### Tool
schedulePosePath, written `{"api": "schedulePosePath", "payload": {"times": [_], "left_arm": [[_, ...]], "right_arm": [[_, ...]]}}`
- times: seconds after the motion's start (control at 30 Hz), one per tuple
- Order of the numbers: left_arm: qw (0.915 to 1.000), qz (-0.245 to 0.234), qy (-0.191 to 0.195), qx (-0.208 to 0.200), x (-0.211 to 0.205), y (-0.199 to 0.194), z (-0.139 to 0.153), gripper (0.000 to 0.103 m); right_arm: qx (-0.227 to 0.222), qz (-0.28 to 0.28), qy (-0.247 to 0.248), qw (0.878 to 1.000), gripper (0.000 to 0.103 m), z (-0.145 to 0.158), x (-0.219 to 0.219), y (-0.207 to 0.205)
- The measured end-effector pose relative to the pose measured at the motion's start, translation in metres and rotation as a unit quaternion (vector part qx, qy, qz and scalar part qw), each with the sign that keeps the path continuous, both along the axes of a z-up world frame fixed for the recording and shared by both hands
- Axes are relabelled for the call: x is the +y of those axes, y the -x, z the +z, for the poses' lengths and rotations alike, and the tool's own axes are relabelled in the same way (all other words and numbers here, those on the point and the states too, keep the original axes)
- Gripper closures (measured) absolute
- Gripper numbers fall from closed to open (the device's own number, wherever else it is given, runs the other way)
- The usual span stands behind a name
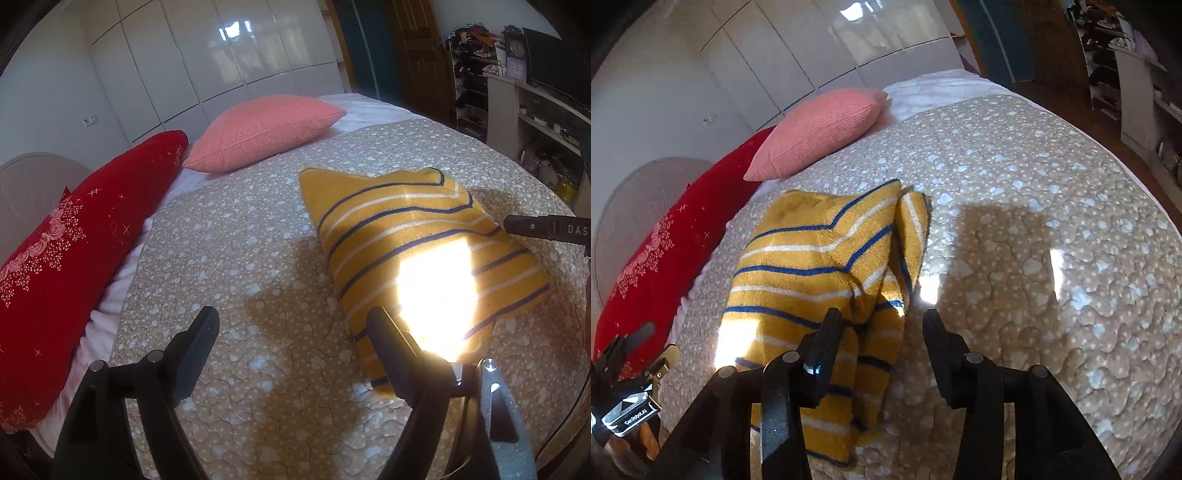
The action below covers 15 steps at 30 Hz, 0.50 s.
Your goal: Fold small clothes
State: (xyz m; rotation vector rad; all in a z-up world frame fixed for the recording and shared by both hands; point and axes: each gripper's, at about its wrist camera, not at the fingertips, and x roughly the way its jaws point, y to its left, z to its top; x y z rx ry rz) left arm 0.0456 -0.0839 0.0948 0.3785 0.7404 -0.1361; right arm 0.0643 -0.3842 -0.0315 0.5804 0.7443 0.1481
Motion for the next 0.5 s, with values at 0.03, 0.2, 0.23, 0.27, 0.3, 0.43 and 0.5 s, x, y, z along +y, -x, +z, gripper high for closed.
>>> {"api": "schedulePosePath", "payload": {"times": [0.03,0.2,0.23,0.27,0.3,0.43,0.5], "left_arm": [[1.0000,0.001,-0.004,0.000,-0.003,-0.001,-0.002,0.022],[0.9999,-0.003,0.002,0.017,-0.013,-0.007,-0.010,0.021],[0.9994,-0.005,0.014,0.031,-0.014,-0.012,-0.012,0.021],[0.9987,0.008,0.029,0.041,-0.013,-0.017,-0.014,0.021],[0.9969,0.004,0.055,0.056,-0.011,-0.024,-0.016,0.021],[0.9738,-0.004,0.184,0.133,0.001,-0.068,-0.034,0.013],[0.9565,-0.006,0.236,0.171,0.006,-0.091,-0.048,0.012]], "right_arm": [[0.000,-0.006,-0.004,1.000,0.049,-0.002,-0.004,0.003],[0.000,-0.018,-0.023,1.000,0.046,-0.011,-0.018,0.010],[-0.002,-0.019,-0.035,0.999,0.041,-0.013,-0.021,0.010],[-0.006,-0.020,-0.052,0.998,0.038,-0.015,-0.023,0.010],[-0.010,-0.019,-0.074,0.997,0.033,-0.018,-0.026,0.009],[-0.010,-0.020,-0.134,0.991,0.026,-0.027,-0.028,-0.007],[-0.001,-0.013,-0.147,0.989,0.026,-0.033,-0.026,-0.023]]}}
